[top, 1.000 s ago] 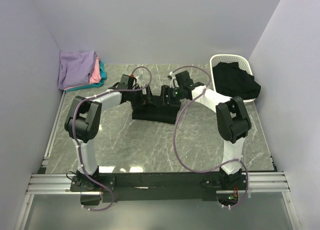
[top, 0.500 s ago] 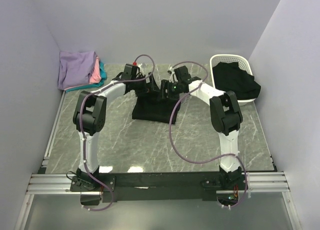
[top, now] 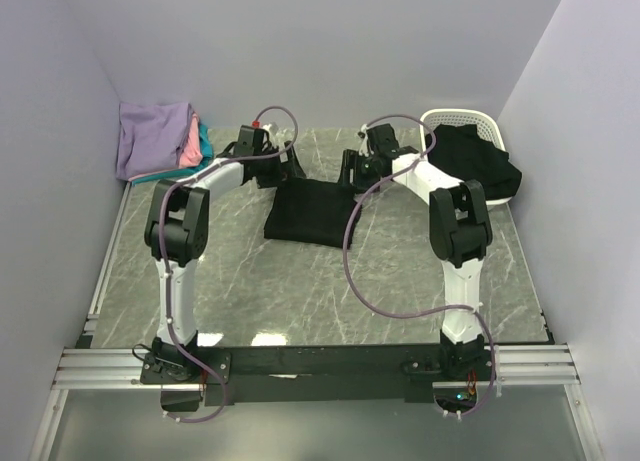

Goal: Fold and stack the t-shirts
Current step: Fold the tshirt

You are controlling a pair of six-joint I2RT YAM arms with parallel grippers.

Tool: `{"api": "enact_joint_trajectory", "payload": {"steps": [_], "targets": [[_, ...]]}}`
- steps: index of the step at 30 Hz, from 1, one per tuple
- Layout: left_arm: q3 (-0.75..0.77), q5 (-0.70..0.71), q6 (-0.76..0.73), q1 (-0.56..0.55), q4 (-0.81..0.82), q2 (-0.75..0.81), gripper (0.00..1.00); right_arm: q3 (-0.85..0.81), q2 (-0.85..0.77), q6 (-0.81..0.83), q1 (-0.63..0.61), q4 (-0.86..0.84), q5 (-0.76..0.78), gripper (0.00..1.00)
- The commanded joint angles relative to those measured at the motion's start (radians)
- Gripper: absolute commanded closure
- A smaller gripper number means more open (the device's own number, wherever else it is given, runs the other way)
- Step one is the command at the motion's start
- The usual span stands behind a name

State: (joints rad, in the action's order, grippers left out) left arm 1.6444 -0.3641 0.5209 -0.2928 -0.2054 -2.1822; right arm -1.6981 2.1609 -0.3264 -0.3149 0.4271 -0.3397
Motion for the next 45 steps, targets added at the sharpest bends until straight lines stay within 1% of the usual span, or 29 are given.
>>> {"api": "enact_joint_trajectory", "payload": {"steps": [1, 3, 8, 12, 14, 16, 21, 25, 31, 33, 38, 40, 41, 42, 45], "targets": [[-0.098, 0.024, -0.047, -0.003, 0.035, 0.163, 0.01, 0.078, -0.137, 0.018, -0.007, -0.024, -0.016, 0.27], [-0.127, 0.01, -0.035, -0.003, 0.069, 0.193, 0.01, 0.103, -0.164, 0.007, -0.01, -0.045, -0.053, 0.27], [-0.159, -0.058, -0.009, -0.003, 0.103, 0.187, 0.01, 0.149, -0.165, -0.026, -0.033, -0.07, -0.088, 0.27], [-0.136, -0.035, -0.013, -0.003, 0.055, 0.139, 0.01, 0.12, -0.122, -0.03, -0.047, -0.002, -0.056, 0.27], [-0.149, -0.021, -0.019, -0.003, 0.049, 0.136, 0.0, 0.135, -0.128, -0.01, -0.064, -0.002, -0.032, 0.27], [-0.17, -0.009, -0.021, -0.003, 0.066, 0.134, 0.01, 0.146, -0.124, -0.007, -0.066, -0.01, -0.041, 0.27], [-0.207, -0.029, -0.007, -0.003, 0.124, 0.124, 0.0, 0.153, -0.105, -0.022, -0.066, -0.048, -0.084, 0.27], [-0.193, -0.032, -0.018, -0.002, 0.109, 0.091, 0.0, 0.149, -0.066, -0.026, -0.064, -0.045, -0.099, 0.27], [-0.192, 0.036, -0.044, 0.006, 0.06, 0.064, 0.0, 0.179, -0.018, -0.036, -0.053, -0.025, -0.036, 0.27], [-0.196, 0.089, -0.051, 0.009, 0.038, 0.064, 0.01, 0.19, -0.012, -0.037, -0.05, -0.005, -0.01, 0.27], [-0.209, 0.214, -0.082, 0.011, -0.018, 0.085, 0.0, 0.206, -0.012, -0.045, -0.038, 0.044, 0.12, 0.28], [-0.225, 0.252, -0.079, 0.011, -0.025, 0.102, 0.01, 0.233, -0.029, -0.027, -0.036, 0.042, 0.146, 0.27], [-0.239, 0.248, -0.076, 0.011, 0.004, 0.133, 0.01, 0.254, -0.065, -0.017, -0.036, 0.021, 0.118, 0.27], [-0.27, 0.238, -0.071, 0.011, 0.02, 0.15, 0.01, 0.294, -0.087, -0.014, -0.03, -0.025, 0.111, 0.27], [-0.3, 0.232, -0.053, 0.009, 0.043, 0.209, 0.01, 0.343, -0.171, -0.014, -0.021, -0.071, 0.105, 0.26]]}}
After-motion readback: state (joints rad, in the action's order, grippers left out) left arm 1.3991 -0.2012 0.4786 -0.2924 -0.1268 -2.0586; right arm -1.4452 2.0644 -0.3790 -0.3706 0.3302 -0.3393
